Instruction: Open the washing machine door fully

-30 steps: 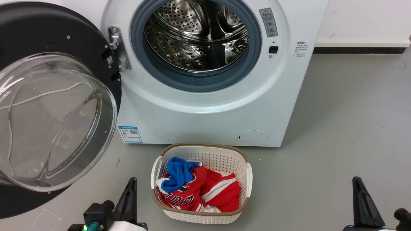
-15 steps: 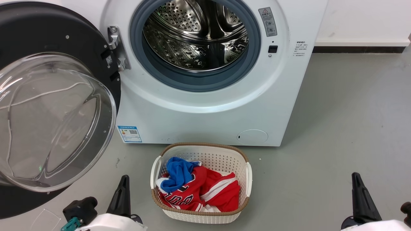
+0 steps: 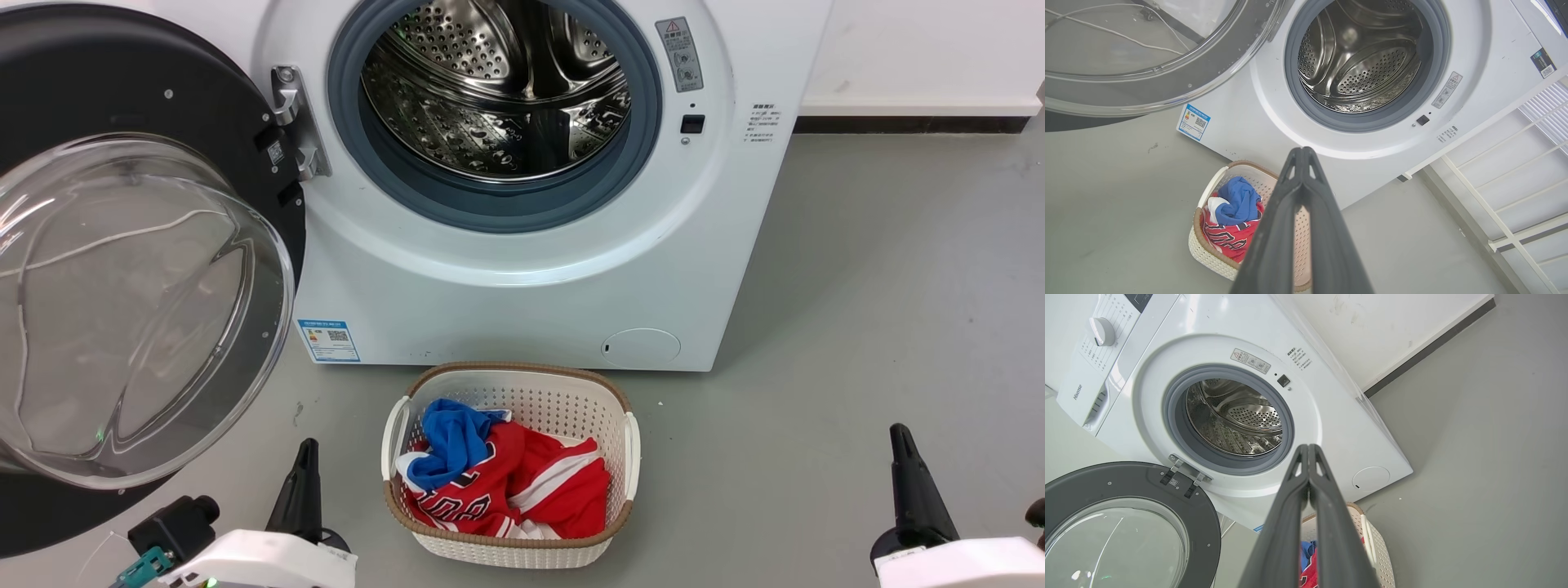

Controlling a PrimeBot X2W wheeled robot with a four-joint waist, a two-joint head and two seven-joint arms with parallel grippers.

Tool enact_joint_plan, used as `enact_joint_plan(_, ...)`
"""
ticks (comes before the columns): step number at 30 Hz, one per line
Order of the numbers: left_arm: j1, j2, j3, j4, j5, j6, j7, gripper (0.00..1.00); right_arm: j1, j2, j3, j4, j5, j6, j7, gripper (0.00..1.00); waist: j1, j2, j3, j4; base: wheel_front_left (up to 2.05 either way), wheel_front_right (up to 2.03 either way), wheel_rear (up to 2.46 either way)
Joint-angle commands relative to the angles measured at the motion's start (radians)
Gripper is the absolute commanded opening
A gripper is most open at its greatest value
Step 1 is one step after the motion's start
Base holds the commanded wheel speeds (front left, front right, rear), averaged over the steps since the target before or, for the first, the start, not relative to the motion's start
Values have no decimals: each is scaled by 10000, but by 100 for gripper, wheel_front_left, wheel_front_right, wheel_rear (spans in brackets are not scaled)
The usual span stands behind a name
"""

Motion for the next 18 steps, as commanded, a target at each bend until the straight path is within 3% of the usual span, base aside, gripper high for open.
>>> enact_joint_plan(1,-312,-3,75,-84,-353,-48,72,0,-274,-102,16,-68,342,1,52,0,-2,0,2,-2,0,0,0)
enact_joint_plan(18,-558,-8,327,46,-2692,-158,634,0,-724,-135,39,332,2547,1,577,0,-2,0,22,-32,0,0,0)
